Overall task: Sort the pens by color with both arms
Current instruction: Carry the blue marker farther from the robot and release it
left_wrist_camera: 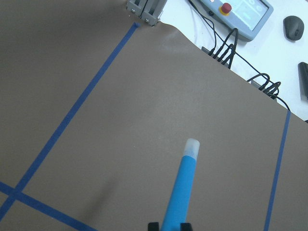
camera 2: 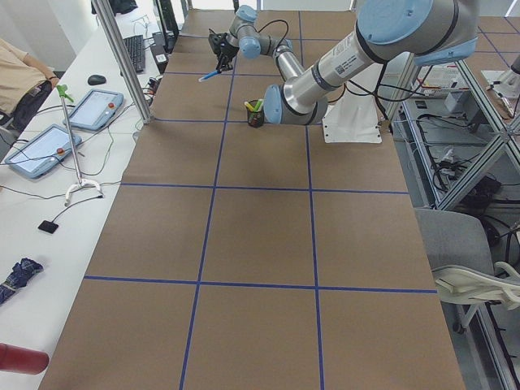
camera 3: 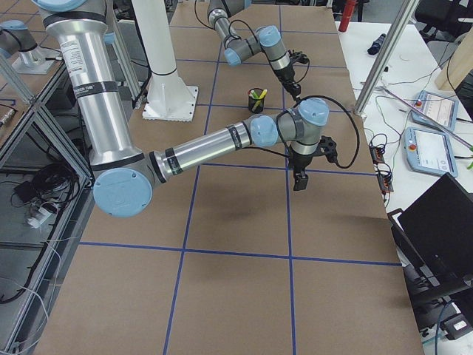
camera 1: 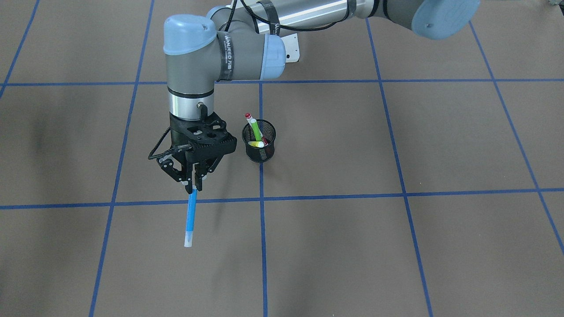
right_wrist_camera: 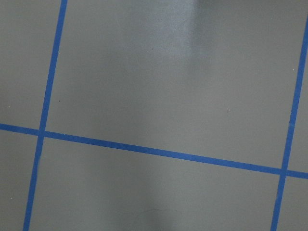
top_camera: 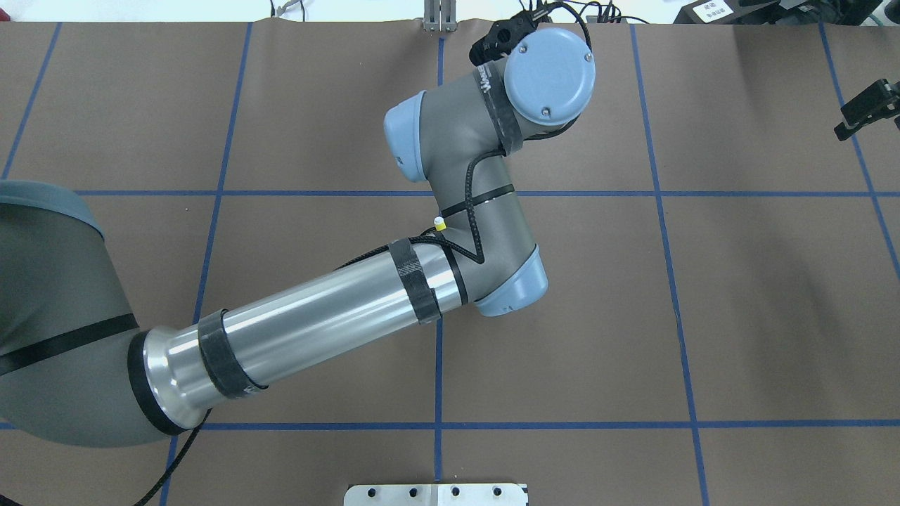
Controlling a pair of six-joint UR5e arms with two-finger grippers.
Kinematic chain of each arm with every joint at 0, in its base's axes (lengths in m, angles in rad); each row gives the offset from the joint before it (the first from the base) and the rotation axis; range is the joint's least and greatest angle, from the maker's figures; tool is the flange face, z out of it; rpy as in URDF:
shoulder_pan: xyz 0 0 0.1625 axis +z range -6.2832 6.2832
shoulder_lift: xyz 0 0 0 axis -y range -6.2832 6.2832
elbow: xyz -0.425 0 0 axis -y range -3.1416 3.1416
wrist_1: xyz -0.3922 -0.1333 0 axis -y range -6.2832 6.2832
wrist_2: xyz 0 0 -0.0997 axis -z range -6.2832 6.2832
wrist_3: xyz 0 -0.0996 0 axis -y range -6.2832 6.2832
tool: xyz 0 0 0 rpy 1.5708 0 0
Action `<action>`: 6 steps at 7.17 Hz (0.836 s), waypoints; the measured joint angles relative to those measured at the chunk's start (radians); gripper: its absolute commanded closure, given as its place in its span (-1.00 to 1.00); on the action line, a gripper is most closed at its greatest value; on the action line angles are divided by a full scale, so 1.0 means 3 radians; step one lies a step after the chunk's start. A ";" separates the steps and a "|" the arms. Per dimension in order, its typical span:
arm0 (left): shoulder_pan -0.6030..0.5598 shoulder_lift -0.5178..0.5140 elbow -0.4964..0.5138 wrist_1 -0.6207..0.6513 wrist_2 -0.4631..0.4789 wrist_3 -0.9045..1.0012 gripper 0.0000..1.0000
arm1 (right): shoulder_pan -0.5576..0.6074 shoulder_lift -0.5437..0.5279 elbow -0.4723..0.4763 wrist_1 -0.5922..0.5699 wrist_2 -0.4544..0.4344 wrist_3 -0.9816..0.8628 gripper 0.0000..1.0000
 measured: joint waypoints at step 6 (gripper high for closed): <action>0.0193 -0.0172 0.0821 -0.0458 0.0649 -0.0196 0.81 | -0.0014 0.0000 -0.0040 0.0057 -0.0002 0.0003 -1.00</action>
